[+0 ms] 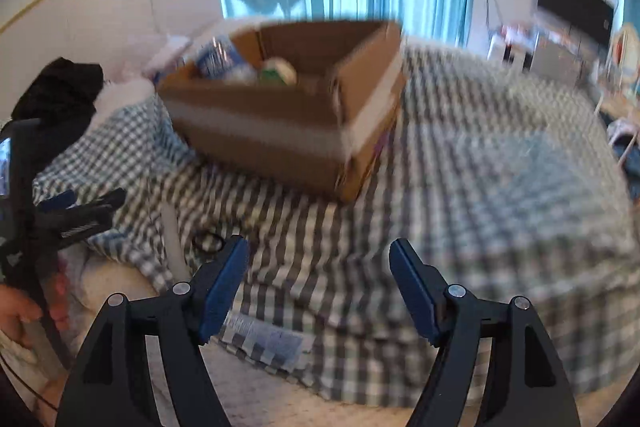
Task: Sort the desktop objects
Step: 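Move both open tools back to the remaining items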
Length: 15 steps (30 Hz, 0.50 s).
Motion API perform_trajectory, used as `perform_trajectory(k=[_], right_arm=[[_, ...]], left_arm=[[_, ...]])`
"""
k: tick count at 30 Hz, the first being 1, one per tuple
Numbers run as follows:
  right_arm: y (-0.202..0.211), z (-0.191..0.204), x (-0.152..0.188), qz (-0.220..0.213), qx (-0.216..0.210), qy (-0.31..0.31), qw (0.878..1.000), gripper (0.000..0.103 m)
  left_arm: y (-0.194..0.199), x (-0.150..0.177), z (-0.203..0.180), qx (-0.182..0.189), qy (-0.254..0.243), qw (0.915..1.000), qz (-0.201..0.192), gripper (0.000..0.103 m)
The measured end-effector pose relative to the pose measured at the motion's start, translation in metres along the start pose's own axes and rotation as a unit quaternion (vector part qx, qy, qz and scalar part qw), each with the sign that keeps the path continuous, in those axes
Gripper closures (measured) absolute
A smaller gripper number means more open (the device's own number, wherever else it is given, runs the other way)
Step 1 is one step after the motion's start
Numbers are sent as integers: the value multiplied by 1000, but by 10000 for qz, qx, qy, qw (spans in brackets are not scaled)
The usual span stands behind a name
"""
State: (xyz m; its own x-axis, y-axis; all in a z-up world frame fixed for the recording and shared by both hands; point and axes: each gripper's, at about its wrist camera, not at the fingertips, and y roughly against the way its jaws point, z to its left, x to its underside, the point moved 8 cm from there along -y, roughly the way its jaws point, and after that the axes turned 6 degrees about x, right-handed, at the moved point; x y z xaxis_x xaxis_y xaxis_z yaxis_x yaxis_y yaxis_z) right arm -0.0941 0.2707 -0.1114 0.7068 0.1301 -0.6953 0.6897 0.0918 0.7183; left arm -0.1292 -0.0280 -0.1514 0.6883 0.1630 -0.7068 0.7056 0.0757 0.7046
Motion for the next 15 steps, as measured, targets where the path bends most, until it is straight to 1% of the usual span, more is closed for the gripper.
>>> perform_trajectory(k=[1,2,6,7,9,10,11,12,13,15], right_arm=[[-9,4,3,73,-55,33,10000,30],[-13,7,6,89,-77,82,9999,30],[-24,22,7,28,-141,357,9993,30],[-26,25,6,2,-169,426,9989,30],[-29,33,6,-51,-164,639,9978,30],[-31,35,7,-63,-130,736,9972,30],[-34,37,8,-74,-90,840,9964,30],[-37,39,9,-80,-73,929,9956,30],[-39,41,10,-72,-68,986,9951,30],[-46,43,12,-14,-112,1052,9944,30]], left_arm=[[-14,6,-6,-33,-83,9998,192,0],[-22,9,-10,-12,-133,9995,302,0],[-46,11,-27,213,-330,9978,525,0],[-52,12,-31,298,-359,9974,555,2],[-62,15,-35,339,-450,9959,708,18],[-73,18,-34,236,-592,9938,909,37],[-80,21,-32,151,-643,9925,1031,51],[-87,23,-29,112,-619,9916,1134,54],[-93,26,-27,290,-445,9906,1259,55],[-97,29,-27,566,-191,9886,1382,55]])
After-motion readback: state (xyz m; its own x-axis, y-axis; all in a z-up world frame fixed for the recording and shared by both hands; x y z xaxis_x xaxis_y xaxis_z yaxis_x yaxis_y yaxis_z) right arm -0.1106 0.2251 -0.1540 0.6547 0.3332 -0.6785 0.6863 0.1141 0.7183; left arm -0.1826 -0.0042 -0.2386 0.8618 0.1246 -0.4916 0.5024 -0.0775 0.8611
